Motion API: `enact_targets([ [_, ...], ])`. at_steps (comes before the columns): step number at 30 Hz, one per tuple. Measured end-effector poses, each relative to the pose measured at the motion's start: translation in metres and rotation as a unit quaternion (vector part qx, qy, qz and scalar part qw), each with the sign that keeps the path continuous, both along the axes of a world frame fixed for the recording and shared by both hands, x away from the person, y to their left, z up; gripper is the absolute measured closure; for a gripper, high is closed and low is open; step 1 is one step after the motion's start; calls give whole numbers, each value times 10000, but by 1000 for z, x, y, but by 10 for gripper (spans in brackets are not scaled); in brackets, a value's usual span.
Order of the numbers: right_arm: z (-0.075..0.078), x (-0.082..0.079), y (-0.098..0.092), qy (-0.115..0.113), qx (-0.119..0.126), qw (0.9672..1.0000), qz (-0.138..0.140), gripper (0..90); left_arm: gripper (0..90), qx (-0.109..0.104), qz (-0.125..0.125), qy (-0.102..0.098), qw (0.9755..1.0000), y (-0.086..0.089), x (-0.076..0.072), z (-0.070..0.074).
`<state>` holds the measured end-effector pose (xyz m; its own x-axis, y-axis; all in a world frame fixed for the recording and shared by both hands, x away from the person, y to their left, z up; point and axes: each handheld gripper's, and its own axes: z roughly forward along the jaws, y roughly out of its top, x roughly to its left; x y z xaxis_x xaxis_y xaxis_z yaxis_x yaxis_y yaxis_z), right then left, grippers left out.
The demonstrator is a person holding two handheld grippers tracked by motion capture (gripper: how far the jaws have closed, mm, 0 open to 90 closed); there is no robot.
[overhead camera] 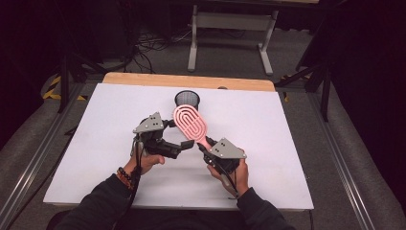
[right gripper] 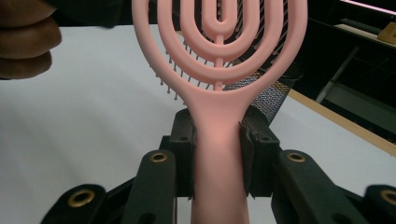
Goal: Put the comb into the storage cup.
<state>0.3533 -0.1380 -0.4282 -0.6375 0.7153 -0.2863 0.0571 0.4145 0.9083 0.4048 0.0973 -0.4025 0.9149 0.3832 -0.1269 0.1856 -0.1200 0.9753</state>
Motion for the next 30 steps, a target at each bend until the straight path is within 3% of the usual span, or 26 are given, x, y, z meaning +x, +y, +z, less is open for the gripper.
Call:
enact_targets([
  [4, -7, -1, 8, -38, -135, 9999, 25, 695, 198, -177, 48, 54, 9998, -4, 1, -4],
  [8, -13, 0, 14, -52, -297, 9995, -85, 695, 393, -391, 215, 264, 9987, -3, 4, -9],
  [11, -16, 0, 15, -35, -343, 9993, -115, 695, 508, -499, 173, 269, 9982, 0, 3, -9],
  [17, -16, -1, 17, -112, -349, 9992, -129, 687, 577, -510, 58, 34, 9987, 0, -3, -5],
  [18, -16, 0, 17, -72, -297, 9995, -97, 688, 600, -429, 21, -130, 9990, -1, -5, -4],
  [20, -17, 1, 17, -55, -292, 9995, -52, 686, 616, -411, -29, -247, 9988, -1, -7, -3],
  [27, -21, 3, 18, 124, -189, 9997, 101, 639, 622, -345, 103, -421, 9985, 1, -9, 1],
  [30, -22, 5, 18, 184, -161, 9996, 125, 576, 623, -245, 154, -515, 9983, 1, -10, 2],
])
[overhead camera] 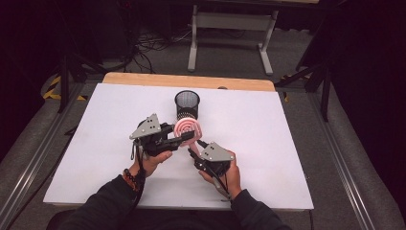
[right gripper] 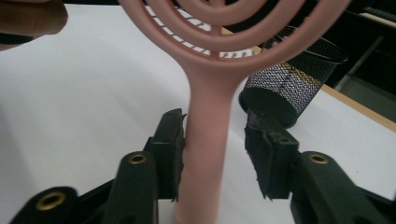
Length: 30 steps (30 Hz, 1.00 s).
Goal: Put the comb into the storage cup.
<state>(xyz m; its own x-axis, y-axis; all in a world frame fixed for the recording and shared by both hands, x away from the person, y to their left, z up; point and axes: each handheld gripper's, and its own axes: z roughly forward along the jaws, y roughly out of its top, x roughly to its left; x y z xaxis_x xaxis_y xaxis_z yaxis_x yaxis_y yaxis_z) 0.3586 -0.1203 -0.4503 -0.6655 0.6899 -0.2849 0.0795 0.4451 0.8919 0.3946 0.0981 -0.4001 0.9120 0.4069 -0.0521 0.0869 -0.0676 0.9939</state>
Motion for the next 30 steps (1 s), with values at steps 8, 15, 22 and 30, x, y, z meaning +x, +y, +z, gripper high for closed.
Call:
enact_targets([
  [8, 3, 2, -7, 93, 115, 9999, 71, 440, 625, 77, 137, -141, 9998, 5, -1, 3],
  [15, 12, 4, -27, -32, 237, 9997, 17, 347, 625, 60, 290, -138, 9995, 17, 3, 3],
  [22, 20, 5, -48, -201, 351, 9991, -149, 280, 626, 42, 315, -155, 9994, 21, 5, 3],
  [30, 22, 0, -72, -450, 315, 9975, -435, 264, 626, 59, 366, -187, 9991, 26, 4, 5],
])
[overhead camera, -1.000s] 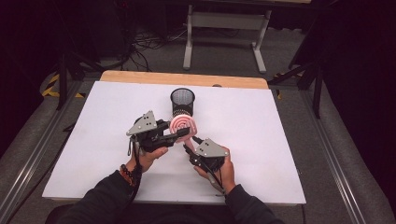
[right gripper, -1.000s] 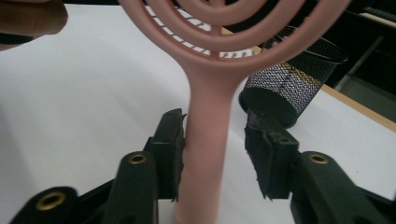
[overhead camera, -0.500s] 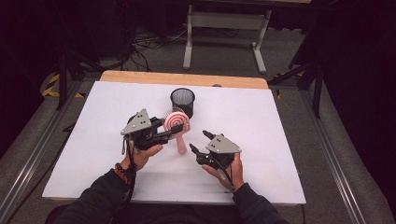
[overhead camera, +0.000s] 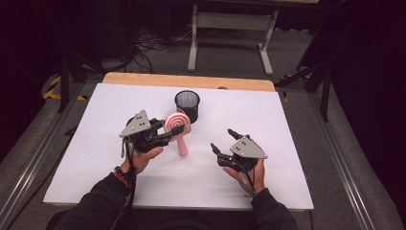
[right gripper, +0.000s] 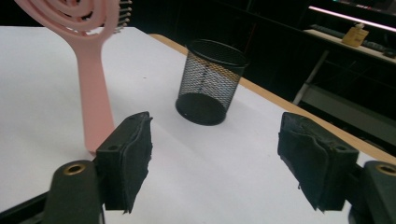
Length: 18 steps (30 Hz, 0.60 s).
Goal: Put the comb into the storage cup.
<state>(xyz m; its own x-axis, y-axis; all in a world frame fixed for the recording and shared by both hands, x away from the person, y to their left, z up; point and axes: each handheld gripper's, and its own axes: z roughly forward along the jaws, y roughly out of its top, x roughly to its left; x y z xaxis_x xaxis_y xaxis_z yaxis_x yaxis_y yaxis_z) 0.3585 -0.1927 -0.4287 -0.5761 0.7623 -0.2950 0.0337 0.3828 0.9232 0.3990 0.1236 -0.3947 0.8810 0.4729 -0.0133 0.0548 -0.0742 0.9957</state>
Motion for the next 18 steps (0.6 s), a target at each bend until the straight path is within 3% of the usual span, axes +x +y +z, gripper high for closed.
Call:
enact_targets([
  [10, -3, -8, -24, -194, 14, 9997, -111, 223, 627, -54, 79, -84, 9999, 9, 1, 6],
  [18, -6, -12, -38, -224, 47, 9996, -181, 198, 626, -187, 210, -61, 9996, 19, 3, 10],
])
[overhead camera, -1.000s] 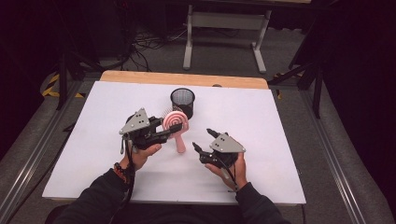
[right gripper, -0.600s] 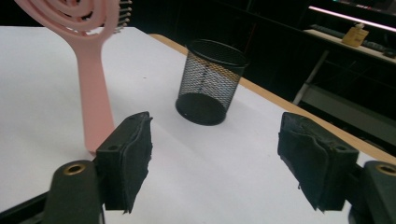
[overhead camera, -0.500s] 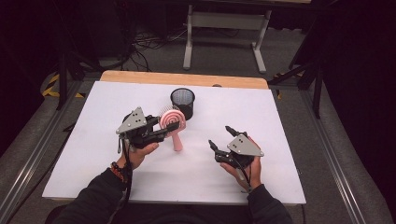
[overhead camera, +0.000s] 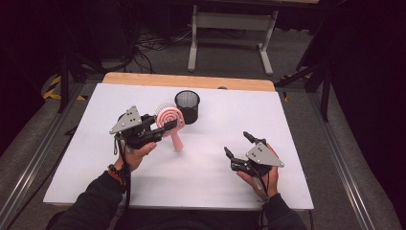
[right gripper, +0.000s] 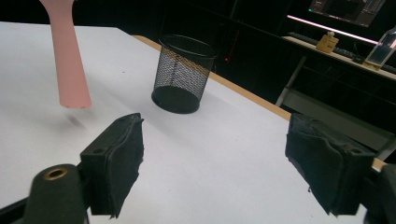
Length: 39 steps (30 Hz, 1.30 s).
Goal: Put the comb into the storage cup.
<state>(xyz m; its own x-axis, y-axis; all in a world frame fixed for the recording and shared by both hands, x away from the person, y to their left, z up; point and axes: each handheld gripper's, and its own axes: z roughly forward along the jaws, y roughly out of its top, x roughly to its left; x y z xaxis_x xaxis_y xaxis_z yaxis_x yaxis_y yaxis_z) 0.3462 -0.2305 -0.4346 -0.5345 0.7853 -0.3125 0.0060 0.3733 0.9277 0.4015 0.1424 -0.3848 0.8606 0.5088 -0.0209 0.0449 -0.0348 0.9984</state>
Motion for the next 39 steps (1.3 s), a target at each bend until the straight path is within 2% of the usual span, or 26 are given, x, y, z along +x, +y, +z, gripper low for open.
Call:
enact_targets([
  [8, -6, -3, -12, 106, 67, 9998, -135, 123, 627, -30, 59, -37, 10000, 5, 1, 3],
  [12, -9, -6, -16, 122, 81, 9997, -182, 114, 627, -34, 68, -87, 9999, 6, 1, 6],
  [15, -12, -6, -17, 157, -20, 9995, -282, 85, 627, -37, 77, -122, 9999, 7, 1, 8],
  [19, -15, -8, -21, 180, 17, 9992, -367, 53, 627, -82, 93, -142, 9998, 8, 1, 12],
  [27, -18, -9, -24, 242, -20, 9989, -408, 48, 627, -179, 143, -207, 9995, 11, 6, 21],
  [30, -17, -10, -23, 148, -124, 9985, -510, 55, 627, -129, 167, -186, 9996, 10, 9, 24],
  [39, -15, -12, -23, 92, -95, 9986, -503, 56, 627, -96, 204, -259, 9994, 7, 16, 39],
])
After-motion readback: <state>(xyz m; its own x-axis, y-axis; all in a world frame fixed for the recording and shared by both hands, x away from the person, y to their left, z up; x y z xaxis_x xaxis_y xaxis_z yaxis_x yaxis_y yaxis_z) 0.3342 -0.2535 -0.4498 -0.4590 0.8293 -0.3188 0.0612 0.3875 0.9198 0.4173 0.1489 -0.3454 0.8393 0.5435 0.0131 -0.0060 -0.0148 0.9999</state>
